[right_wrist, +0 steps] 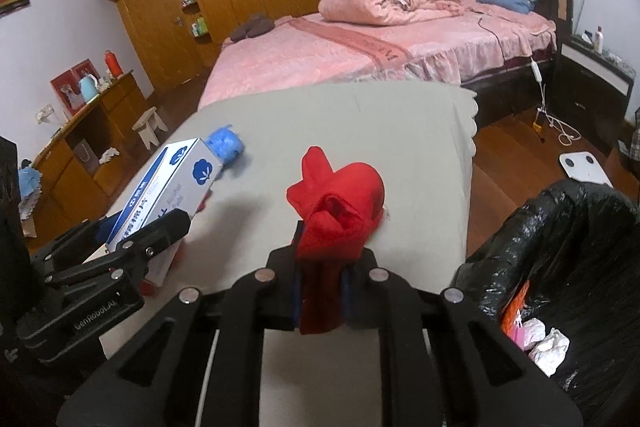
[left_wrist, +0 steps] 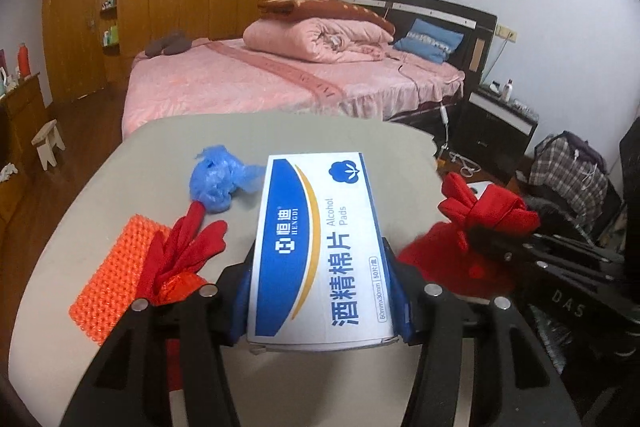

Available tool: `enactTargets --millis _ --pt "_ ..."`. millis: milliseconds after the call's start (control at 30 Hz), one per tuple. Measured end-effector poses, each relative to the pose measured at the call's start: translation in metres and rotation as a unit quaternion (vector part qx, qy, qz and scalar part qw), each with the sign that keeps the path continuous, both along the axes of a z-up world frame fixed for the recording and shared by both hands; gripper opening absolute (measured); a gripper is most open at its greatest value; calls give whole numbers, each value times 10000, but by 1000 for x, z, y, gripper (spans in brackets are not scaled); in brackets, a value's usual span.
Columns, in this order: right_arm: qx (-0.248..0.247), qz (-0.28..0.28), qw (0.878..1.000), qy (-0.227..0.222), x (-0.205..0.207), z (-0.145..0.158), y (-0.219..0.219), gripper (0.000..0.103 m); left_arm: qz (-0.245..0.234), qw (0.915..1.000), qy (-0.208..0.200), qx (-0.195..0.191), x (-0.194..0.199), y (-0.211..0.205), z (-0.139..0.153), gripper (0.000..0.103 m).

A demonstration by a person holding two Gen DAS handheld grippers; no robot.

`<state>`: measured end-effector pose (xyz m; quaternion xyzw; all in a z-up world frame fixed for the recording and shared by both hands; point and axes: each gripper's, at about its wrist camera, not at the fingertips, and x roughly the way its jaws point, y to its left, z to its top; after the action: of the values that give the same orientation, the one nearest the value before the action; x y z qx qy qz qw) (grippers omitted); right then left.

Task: Collect trash
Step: 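Carry the alcohol-pad box and red cloth over the black bin with both tools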

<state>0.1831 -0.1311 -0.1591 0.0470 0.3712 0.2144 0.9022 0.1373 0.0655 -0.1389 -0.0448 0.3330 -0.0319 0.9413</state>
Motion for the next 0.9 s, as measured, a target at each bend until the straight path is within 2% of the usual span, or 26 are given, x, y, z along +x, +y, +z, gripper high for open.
enactTargets --millis 433,700,900 --pt "241 -130 9986 -461 -28 53 -24 12 -78 9991 -412 35 -20 -11 46 54" --pt "222 -514 9957 -744 -50 78 -67 12 -441 9973 -594 5 -26 -43 62 54" --pt "100 -933 9924 -797 -67 79 -109 13 -895 9940 -631 -77 -28 -82 64 54"
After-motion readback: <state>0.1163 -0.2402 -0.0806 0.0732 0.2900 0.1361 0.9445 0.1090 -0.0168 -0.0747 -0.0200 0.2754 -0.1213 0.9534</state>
